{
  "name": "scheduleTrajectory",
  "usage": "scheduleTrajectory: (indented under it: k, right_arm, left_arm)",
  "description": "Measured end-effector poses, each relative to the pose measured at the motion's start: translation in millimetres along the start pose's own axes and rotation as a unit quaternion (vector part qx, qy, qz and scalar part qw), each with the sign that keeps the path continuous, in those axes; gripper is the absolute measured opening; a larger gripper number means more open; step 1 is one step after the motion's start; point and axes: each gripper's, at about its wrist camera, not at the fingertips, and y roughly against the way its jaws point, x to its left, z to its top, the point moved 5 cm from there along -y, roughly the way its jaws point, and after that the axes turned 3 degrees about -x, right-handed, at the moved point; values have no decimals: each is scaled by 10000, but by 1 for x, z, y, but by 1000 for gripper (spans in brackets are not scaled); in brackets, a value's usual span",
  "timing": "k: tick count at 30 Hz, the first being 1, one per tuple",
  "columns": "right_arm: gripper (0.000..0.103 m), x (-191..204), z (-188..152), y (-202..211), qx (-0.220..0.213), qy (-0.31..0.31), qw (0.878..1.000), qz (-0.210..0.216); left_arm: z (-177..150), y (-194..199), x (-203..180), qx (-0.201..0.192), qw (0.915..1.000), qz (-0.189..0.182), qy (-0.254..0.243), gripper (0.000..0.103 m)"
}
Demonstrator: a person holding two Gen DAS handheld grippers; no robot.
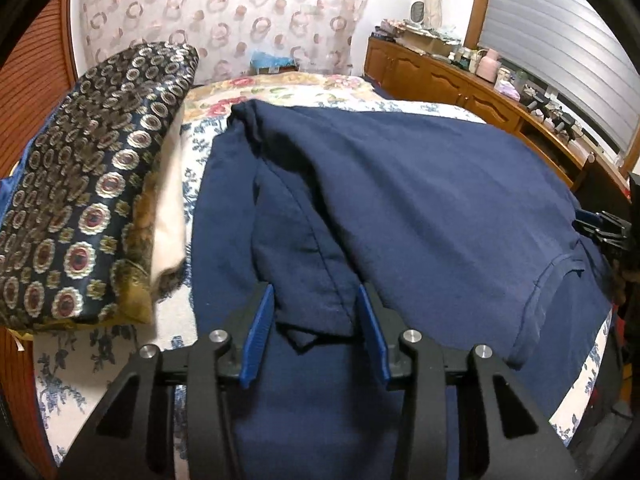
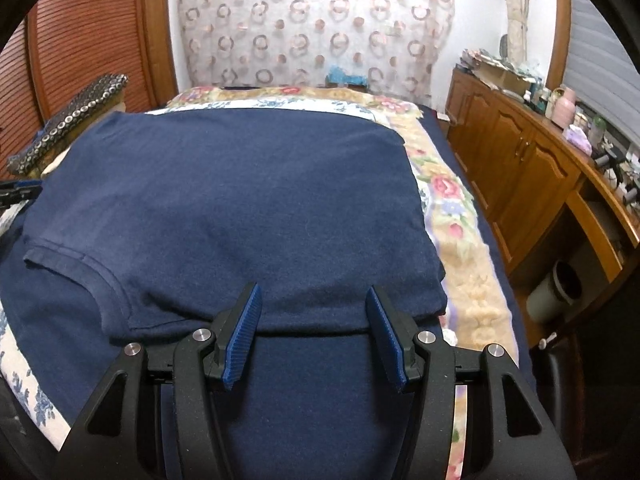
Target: Fold small clothes
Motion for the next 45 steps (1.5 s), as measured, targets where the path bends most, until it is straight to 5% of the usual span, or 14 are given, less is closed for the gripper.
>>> scheduleTrajectory:
  k: [5,7,10,17,41,45]
  right_arm:
    - [56,1,-1,-1,-12,11,10000,-10]
    - [56,1,-1,-1,-12,10,10000,-11]
    - [56,1,-1,-1,-14,14,10000,-17]
    - [56,0,-1,0,-22,17,10000,-25]
    - [56,-37,-14,27,-10,-691,9974,-192]
    - [56,-39,-10,22,34,-914,9958,41]
  left_arm:
    - [-2,1,-4,21,10000,-57,-39,37]
    - [-2,2,-7,24,9999,-119,-67,18]
    - [-1,7,-10,-1,9998,-196,-83,4]
    - [5,69,11,-892,9953,-66,377,4]
    - [-26,56,26,-548,9970,168,526,4]
    - [-29,51,22,-470,9975,179,490,4]
